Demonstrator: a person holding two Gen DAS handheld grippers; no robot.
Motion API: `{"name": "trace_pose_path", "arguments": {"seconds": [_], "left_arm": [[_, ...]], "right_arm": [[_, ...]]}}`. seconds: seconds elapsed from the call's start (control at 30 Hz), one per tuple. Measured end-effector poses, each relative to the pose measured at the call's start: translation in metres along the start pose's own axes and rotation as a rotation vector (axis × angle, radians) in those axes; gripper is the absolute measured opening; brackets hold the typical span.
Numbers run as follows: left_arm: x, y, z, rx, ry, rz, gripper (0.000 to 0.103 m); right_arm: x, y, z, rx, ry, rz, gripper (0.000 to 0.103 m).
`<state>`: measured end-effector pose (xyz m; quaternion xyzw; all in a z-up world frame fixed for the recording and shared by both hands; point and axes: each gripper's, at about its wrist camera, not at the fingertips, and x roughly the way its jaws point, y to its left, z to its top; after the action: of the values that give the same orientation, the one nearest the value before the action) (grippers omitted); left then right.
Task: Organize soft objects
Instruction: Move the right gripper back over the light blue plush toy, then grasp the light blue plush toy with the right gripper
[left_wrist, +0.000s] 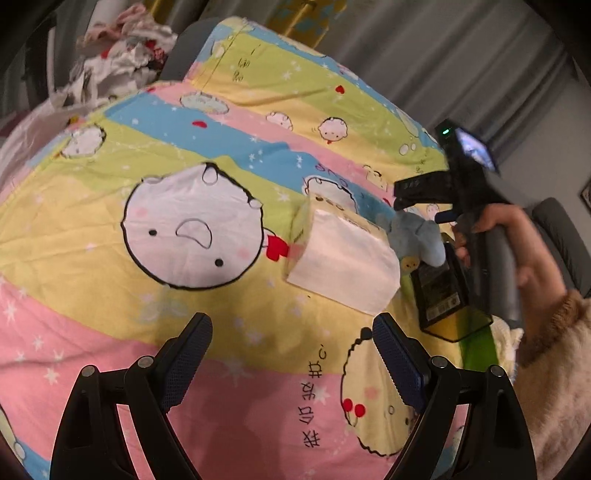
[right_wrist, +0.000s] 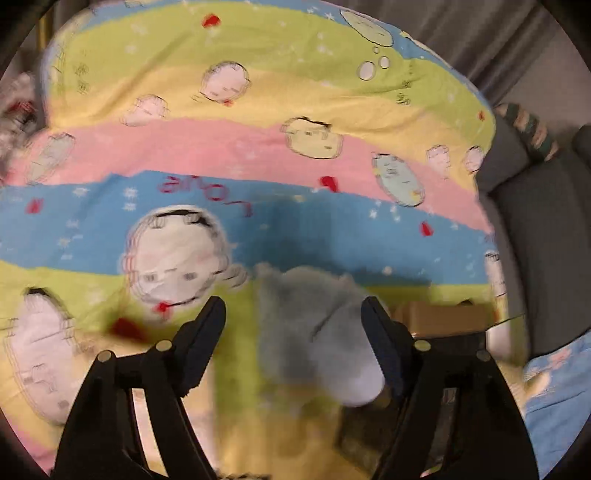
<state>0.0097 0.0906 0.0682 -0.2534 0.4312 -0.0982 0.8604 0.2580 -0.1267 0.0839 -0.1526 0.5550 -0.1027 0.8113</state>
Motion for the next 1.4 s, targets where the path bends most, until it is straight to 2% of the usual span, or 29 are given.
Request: {"name": "trace_pose_path", "arguments": {"seconds": [0.1, 0.2, 0.23, 0.27, 0.43, 0.6, 0.63, 0.67, 0.73, 0.83, 0.93, 1.03, 1.13, 1.23, 1.4], "left_arm": [[0.001, 0.004, 0.001, -0.033, 0.030, -0.046, 0.089], [0.001, 0.003, 0.000, -0.026, 0.026, -0.037, 0.089], [0.000, 0.001, 0.000, -0.017, 0.024, -0.030, 0.089], [0.000, 0.000, -0.001, -0.009, 0.023, -0.028, 0.089], [0.000, -0.001, -0.001, -0.005, 0.030, -0.032, 0.089], [-0.002, -0.004, -0.001, 0.018, 0.020, -0.028, 0.089], [-0.003, -0.004, 0.000, 0.016, 0.020, -0.030, 0.089], [-0.003, -0.003, -0.001, 0.011, 0.020, -0.031, 0.089], [-0.002, -0.002, 0.000, 0.006, 0.020, -0.030, 0.089], [0.002, -0.004, -0.002, 0.007, 0.036, -0.026, 0.089], [0.003, -0.004, -0.004, -0.005, 0.051, -0.031, 0.089], [0.000, -0.010, -0.006, 0.034, 0.042, -0.025, 0.089], [-0.004, -0.014, -0.005, 0.062, 0.016, -0.025, 0.089], [-0.002, -0.013, -0.005, 0.059, 0.030, -0.038, 0.089], [-0.006, -0.013, -0.005, 0.051, 0.034, -0.052, 0.089]], "right_arm": [[0.016, 0.004, 0.004, -0.056, 0.063, -0.003, 0.077], [0.023, 0.009, 0.005, -0.111, 0.047, -0.028, 0.076], [0.025, 0.010, 0.004, -0.120, 0.044, -0.047, 0.069], [0.027, 0.011, 0.004, -0.129, 0.034, -0.083, 0.055], [0.020, 0.003, 0.000, -0.112, -0.003, -0.039, 0.044], [-0.005, -0.018, -0.007, -0.019, -0.040, 0.108, 0.038], [-0.017, -0.023, -0.009, -0.010, -0.055, 0.136, 0.028], [-0.026, -0.025, -0.012, -0.009, -0.068, 0.152, 0.005], [-0.046, -0.030, -0.021, -0.012, -0.101, 0.221, 0.005], [-0.051, -0.021, -0.038, -0.077, -0.100, 0.214, 0.005], [-0.043, -0.027, -0.044, -0.012, -0.076, 0.237, 0.005], [-0.051, -0.037, -0.046, 0.025, -0.093, 0.261, 0.005], [-0.076, -0.042, -0.052, 0.013, -0.144, 0.275, 0.005], [-0.108, -0.051, -0.062, 0.006, -0.204, 0.303, 0.005], [-0.161, -0.057, -0.104, -0.022, -0.284, 0.443, 0.005]]}}
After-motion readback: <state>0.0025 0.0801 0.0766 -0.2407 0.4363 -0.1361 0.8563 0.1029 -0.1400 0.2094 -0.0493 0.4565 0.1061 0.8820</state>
